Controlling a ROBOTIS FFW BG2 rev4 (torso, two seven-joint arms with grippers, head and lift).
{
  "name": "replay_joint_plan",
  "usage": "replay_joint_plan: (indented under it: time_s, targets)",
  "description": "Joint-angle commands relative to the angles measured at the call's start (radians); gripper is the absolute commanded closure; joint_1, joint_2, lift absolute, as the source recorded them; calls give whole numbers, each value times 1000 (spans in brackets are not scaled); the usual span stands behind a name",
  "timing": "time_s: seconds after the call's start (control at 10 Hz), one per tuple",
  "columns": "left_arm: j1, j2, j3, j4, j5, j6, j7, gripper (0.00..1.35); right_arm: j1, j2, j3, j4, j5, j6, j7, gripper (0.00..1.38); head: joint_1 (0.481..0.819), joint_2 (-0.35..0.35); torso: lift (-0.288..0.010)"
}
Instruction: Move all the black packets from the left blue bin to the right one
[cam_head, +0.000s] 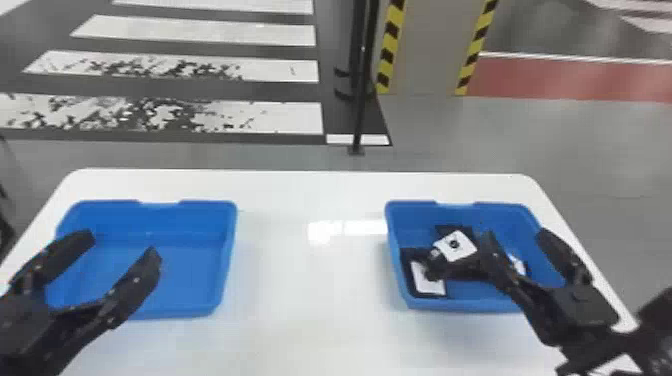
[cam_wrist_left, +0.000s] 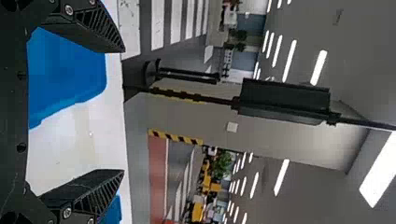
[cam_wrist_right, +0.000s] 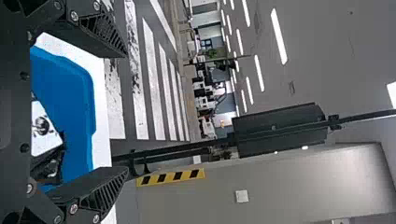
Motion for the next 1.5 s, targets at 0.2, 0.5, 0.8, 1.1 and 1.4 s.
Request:
replay_joint_plan:
  time_s: [0.2, 0.5, 0.8, 1.1, 1.4]
  targets:
    - [104, -76, 5, 0, -49, -133, 52, 130, 231, 32, 2, -185, 73, -49, -15, 170, 695, -10, -140]
    - [146, -80, 9, 0, -103, -165, 81, 131, 305, 37, 16, -219, 107, -59, -23, 171, 695, 23, -140]
    - [141, -80, -13, 0, -95, -151, 81, 130, 273, 38, 32, -194, 103, -71, -23, 171, 695, 33, -140]
    - [133, -80, -22, 0, -93, -133, 80, 128, 261, 38, 38, -177, 95, -71, -23, 173, 695, 26, -140]
    - [131, -80, -26, 0, -91, -131, 80, 131, 249, 37, 40, -165, 85, -71, -21, 176, 695, 20, -140]
